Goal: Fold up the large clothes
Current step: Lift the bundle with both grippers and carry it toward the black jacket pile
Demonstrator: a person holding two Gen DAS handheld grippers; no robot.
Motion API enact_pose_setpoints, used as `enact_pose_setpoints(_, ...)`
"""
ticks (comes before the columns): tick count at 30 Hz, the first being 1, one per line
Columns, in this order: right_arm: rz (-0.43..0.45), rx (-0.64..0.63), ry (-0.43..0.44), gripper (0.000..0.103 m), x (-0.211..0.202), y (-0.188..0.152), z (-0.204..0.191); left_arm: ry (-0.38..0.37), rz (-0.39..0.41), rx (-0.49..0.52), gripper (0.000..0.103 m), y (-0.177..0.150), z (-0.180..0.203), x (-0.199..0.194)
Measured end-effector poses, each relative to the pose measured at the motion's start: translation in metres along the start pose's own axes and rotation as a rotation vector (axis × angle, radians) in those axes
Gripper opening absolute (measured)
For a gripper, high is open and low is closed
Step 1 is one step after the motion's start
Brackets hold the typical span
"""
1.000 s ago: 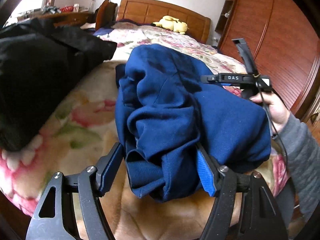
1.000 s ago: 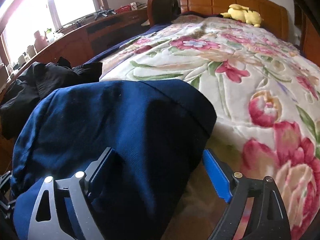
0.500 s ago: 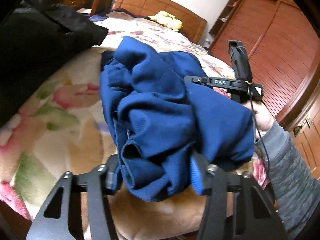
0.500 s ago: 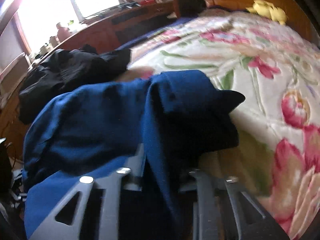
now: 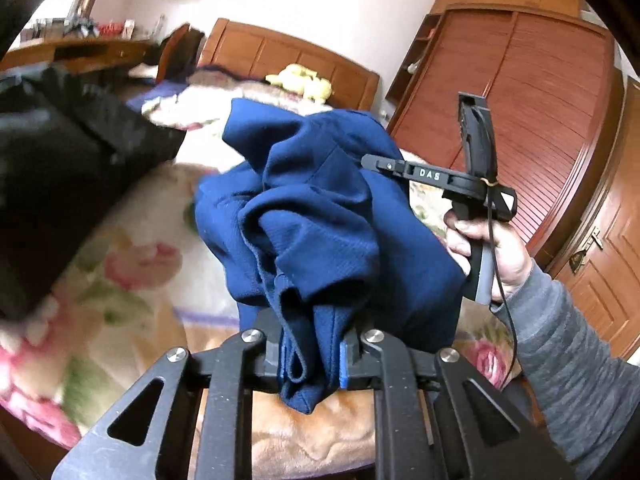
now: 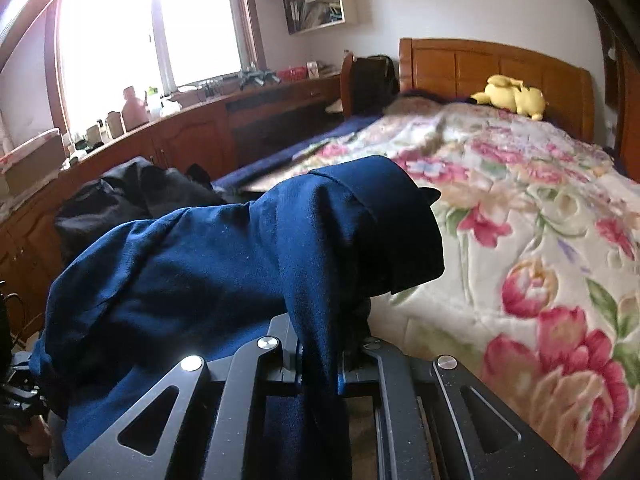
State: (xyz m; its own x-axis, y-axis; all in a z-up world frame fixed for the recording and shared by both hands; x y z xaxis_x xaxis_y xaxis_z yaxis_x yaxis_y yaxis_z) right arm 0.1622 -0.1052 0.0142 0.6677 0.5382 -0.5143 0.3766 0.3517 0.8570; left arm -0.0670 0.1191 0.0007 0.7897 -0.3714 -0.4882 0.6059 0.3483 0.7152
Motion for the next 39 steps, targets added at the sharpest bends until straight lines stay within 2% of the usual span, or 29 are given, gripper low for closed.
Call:
enact_pose_setpoints(4, 0.029, -0.034, -0.034, 0.010, -0.013, 0.012, -0.008, -0.006, 0.017, 0.027, 0.018, 0.010, 0.003, -0.004)
enact_pose_setpoints(7, -0.022, -0.046, -0.057, 0.010, -0.008, 0.009, -0.007, 0.027, -0.046, 0.002, 0.021, 0.005, -0.011, 0.015)
enact_pose_setpoints(10, -0.091, -0.064, -0.081, 0.010, 0.007, -0.006, -0.004, 0.100, -0.127, -0.005, 0.030, -0.011, -0.023, 0.039)
enact_pose_setpoints(12, -0.102, -0.054, -0.089, 0.010, 0.011, -0.016, 0.000, 0.135, -0.136, 0.024, 0.043, -0.022, -0.025, 0.048)
enact_pose_setpoints(15, -0.111, -0.022, -0.082, 0.010, 0.016, -0.024, 0.009, 0.140, -0.175, 0.019, 0.044, -0.030, -0.025, 0.059)
enact_pose_setpoints(19, -0.125, -0.039, -0.093, 0.010, 0.017, -0.023, 0.004, 0.159, -0.195, 0.028, 0.045, -0.033, -0.023, 0.070)
enact_pose_setpoints(22, -0.139, -0.043, -0.100, 0.010, 0.021, -0.023, 0.005, 0.192, -0.189, 0.060, 0.055, -0.031, -0.026, 0.077)
enact_pose_setpoints(23, -0.144, -0.044, -0.102, 0.010, 0.025, -0.019, 0.005, 0.225, -0.176, 0.080, 0.065, -0.029, -0.025, 0.077)
enact_pose_setpoints(24, -0.148, -0.042, -0.098, 0.010, 0.026, -0.019, 0.006, 0.246, -0.167, 0.091, 0.072, -0.027, -0.026, 0.076)
enact_pose_setpoints(25, -0.148, -0.038, -0.093, 0.011, 0.025, -0.019, 0.007, 0.251, -0.164, 0.096, 0.072, -0.025, -0.027, 0.074)
enact_pose_setpoints(32, -0.135, -0.026, -0.075, 0.011, 0.025, -0.018, 0.008, 0.182, -0.234, -0.004, 0.072, -0.027, -0.042, 0.081)
enact_pose_setpoints(36, -0.138, -0.025, -0.076, 0.011, 0.030, -0.019, 0.012, 0.167, -0.263, 0.043, 0.073, -0.043, -0.025, 0.082)
enact_pose_setpoints(39, -0.139, -0.012, -0.076, 0.011, 0.033, -0.022, 0.013, 0.145, -0.264, 0.024, 0.073, -0.042, -0.026, 0.086)
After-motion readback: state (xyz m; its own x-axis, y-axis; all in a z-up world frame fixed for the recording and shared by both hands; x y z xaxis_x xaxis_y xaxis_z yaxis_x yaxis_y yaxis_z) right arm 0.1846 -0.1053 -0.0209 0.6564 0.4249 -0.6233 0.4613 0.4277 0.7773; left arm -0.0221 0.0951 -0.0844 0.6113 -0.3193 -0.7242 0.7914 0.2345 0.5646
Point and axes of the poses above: each gripper's, at about its wrist camera, not at the fingertips, and x roughly the way its jaws point, z to its right, y to its top, the point moved 2 cm from there along x, roughly the way its jaws point, and after that the axes turned 9 degrees about -x, right-handed, at the moved point
